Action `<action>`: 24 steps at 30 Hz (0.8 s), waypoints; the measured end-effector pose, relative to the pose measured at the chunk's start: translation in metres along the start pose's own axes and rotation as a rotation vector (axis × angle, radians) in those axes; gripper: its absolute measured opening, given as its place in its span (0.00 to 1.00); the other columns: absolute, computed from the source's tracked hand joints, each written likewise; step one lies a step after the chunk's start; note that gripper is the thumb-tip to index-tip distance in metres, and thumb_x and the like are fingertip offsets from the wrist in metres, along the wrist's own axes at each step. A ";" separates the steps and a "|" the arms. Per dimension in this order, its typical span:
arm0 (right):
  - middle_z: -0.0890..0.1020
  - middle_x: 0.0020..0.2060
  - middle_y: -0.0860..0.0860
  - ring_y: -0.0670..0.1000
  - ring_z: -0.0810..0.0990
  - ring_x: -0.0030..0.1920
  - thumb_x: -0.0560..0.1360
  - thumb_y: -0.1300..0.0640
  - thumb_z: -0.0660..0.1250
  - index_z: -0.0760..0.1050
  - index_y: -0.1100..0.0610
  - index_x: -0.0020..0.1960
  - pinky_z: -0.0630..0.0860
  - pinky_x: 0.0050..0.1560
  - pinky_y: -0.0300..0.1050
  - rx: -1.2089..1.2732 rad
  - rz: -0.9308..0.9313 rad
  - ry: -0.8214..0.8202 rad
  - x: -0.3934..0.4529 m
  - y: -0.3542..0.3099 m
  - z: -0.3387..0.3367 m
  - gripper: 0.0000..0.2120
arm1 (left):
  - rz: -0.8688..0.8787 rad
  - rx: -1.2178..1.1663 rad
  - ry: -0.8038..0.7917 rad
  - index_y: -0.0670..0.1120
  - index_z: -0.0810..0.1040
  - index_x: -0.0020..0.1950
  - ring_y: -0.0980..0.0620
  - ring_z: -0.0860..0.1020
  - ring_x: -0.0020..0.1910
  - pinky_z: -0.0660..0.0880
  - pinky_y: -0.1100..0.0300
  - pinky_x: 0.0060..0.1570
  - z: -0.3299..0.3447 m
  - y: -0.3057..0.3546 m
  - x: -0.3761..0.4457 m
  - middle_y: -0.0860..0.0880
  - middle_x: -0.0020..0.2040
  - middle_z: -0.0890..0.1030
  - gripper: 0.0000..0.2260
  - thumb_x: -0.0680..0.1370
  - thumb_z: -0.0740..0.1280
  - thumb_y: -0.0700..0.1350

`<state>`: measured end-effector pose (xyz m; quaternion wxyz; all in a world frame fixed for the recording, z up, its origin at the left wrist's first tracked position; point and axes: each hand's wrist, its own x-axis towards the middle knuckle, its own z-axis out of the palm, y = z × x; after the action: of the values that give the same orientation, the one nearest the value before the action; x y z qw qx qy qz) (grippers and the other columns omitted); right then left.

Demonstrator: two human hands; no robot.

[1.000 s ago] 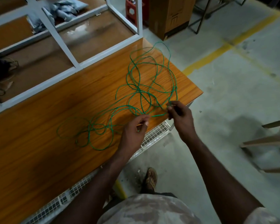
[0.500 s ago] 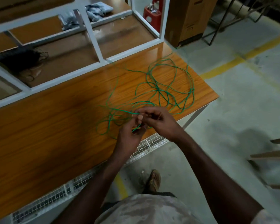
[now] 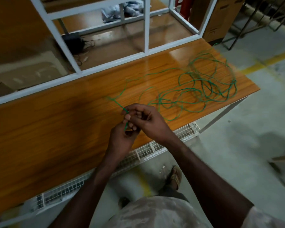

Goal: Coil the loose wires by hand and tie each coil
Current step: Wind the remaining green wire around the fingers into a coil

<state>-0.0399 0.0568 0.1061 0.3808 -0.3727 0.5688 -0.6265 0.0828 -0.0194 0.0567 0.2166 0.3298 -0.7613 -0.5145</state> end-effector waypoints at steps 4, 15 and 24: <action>0.83 0.41 0.70 0.56 0.82 0.37 0.83 0.67 0.69 0.80 0.66 0.61 0.80 0.39 0.43 0.035 -0.040 -0.035 0.000 0.012 0.076 0.08 | -0.008 -0.003 0.004 0.63 0.80 0.53 0.59 0.84 0.49 0.79 0.58 0.46 -0.074 -0.025 -0.024 0.54 0.48 0.87 0.15 0.80 0.75 0.41; 0.85 0.42 0.47 0.49 0.85 0.39 0.82 0.65 0.72 0.84 0.60 0.60 0.82 0.44 0.48 -0.099 -0.021 -0.098 0.010 0.028 0.196 0.08 | 0.027 0.091 0.145 0.57 0.83 0.56 0.68 0.82 0.45 0.72 0.74 0.41 -0.181 -0.069 -0.076 0.65 0.42 0.84 0.05 0.82 0.71 0.46; 0.82 0.47 0.48 0.49 0.85 0.43 0.79 0.63 0.74 0.86 0.61 0.61 0.82 0.45 0.51 -0.229 -0.105 -0.313 0.050 0.027 0.247 0.11 | -0.138 0.279 0.277 0.46 0.77 0.42 0.54 0.74 0.33 0.67 0.68 0.33 -0.225 -0.103 -0.067 0.56 0.33 0.74 0.10 0.77 0.75 0.35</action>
<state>0.1623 -0.0961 0.0994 0.3867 -0.5357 0.5501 -0.5108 0.3086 -0.1414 0.0464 0.2354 0.4756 -0.7637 -0.3677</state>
